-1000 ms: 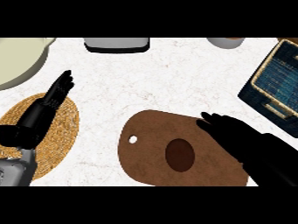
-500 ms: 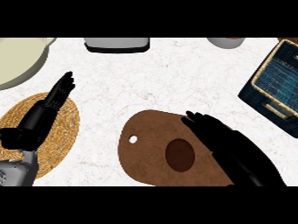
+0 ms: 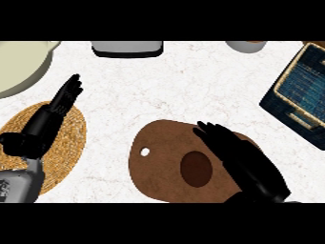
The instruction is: Pick the cupcake from the cutting board and place it in the basket
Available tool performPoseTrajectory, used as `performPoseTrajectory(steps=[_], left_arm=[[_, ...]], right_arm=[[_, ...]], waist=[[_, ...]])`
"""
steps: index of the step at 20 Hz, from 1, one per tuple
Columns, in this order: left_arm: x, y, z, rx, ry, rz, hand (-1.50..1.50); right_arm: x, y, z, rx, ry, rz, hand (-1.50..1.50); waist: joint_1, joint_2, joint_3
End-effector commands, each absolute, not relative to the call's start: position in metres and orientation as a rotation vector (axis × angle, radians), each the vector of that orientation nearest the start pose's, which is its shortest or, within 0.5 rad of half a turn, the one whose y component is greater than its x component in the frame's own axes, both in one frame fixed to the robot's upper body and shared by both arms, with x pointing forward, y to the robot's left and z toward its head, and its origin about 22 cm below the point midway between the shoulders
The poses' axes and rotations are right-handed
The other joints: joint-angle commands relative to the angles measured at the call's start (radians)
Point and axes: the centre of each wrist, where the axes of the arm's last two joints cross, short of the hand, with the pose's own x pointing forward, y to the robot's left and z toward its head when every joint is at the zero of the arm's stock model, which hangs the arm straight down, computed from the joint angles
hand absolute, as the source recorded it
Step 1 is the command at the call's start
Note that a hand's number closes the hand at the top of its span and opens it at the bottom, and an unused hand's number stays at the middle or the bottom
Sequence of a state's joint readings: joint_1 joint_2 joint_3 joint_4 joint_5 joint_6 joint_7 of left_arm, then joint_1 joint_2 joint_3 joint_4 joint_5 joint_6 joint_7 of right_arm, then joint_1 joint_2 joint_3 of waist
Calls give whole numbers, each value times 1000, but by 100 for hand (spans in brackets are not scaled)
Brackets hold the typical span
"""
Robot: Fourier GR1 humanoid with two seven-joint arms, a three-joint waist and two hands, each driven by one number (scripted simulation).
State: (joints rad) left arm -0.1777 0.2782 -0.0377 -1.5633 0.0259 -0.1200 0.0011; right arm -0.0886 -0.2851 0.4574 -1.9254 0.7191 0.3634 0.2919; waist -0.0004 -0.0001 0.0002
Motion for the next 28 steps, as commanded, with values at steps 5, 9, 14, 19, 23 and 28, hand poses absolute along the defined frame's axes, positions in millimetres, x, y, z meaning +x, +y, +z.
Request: performPoseTrajectory(steps=[5, 9, 14, 19, 23, 28], left_arm=[[251, 262, 61, 59, -1703, -371, 0], [263, 259, 48, 40, -1690, -391, 0], [286, 276, 51, 46, -1677, -391, 0], [293, 269, 61, 39, -1681, -370, 0], [271, 265, 66, 33, -1686, -383, 0], [275, 262, 54, 35, -1688, -385, 0]], right_arm=[[231, -165, 101, -364, -1499, 1282, -150], [202, -152, 94, -432, -1455, 1315, -150], [214, -131, 81, -455, -1432, 1352, -150], [214, -125, 48, -444, -1403, 1391, -150], [233, -138, 59, -469, -1405, 1374, -150], [225, -125, 43, -488, -1349, 1381, -150]], waist=[[6, -1, 0], [0, -1, 0], [0, 0, 0], [0, 1, 0], [3, 0, 0], [1, 0, 0]])
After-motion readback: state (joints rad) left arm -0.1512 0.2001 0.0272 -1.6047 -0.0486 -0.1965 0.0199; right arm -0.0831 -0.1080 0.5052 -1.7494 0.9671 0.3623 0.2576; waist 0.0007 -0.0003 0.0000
